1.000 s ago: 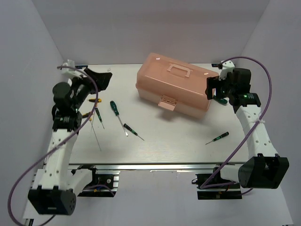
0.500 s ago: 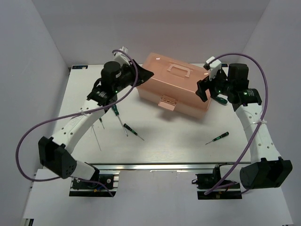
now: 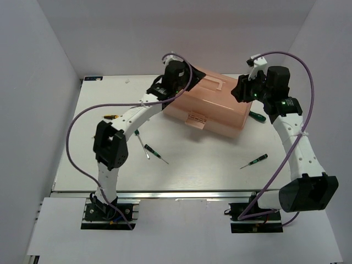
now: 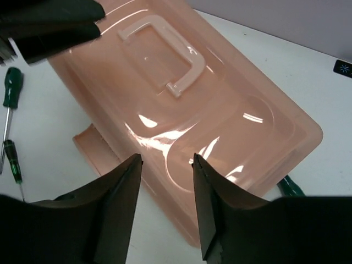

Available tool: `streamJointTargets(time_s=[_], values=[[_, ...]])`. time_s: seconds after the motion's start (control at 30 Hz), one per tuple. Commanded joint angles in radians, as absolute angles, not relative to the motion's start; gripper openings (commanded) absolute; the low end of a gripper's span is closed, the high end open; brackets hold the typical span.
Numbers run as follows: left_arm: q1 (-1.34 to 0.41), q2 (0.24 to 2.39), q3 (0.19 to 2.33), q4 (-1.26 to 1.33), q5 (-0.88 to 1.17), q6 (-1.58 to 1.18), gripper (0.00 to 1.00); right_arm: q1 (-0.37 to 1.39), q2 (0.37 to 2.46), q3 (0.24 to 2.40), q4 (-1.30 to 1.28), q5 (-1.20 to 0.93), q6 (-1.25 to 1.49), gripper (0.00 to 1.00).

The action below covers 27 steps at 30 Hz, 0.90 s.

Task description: Sort the tools into containers

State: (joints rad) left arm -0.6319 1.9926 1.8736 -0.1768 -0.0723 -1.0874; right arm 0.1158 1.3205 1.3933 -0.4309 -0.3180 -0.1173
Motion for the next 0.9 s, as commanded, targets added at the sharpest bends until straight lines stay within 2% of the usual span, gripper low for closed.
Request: streamJointTargets(time_s=[0.0,0.13,0.33,0.47,0.67,0.87], values=[[-0.670,2.048,1.989,-0.198,-0.133,-1.152,0.55,0.106,1.354,1.446,-0.299,-0.273,-0.011,0.50],[-0.687,2.138,2.133,-0.225,-0.182,-1.219,0.52,0.101,1.384,1.447,-0.276,-0.290,0.025,0.51],[-0.704,2.163,2.188,-0.238,-0.245,-1.217,0.52,0.097,1.452,1.428,-0.122,-0.204,0.005,0.57],[-0.704,2.042,2.013,-0.201,-0.293,-1.135,0.53,0.057,1.673,1.610,-0.153,-0.216,-0.071,0.58],[-0.703,1.844,1.823,-0.187,-0.318,-0.988,0.55,-0.049,1.966,1.958,-0.333,-0.495,-0.037,0.66],[-0.703,1.657,1.603,-0.141,-0.301,-0.931,0.58,-0.058,2.031,2.002,-0.423,-0.687,-0.118,0.72]])
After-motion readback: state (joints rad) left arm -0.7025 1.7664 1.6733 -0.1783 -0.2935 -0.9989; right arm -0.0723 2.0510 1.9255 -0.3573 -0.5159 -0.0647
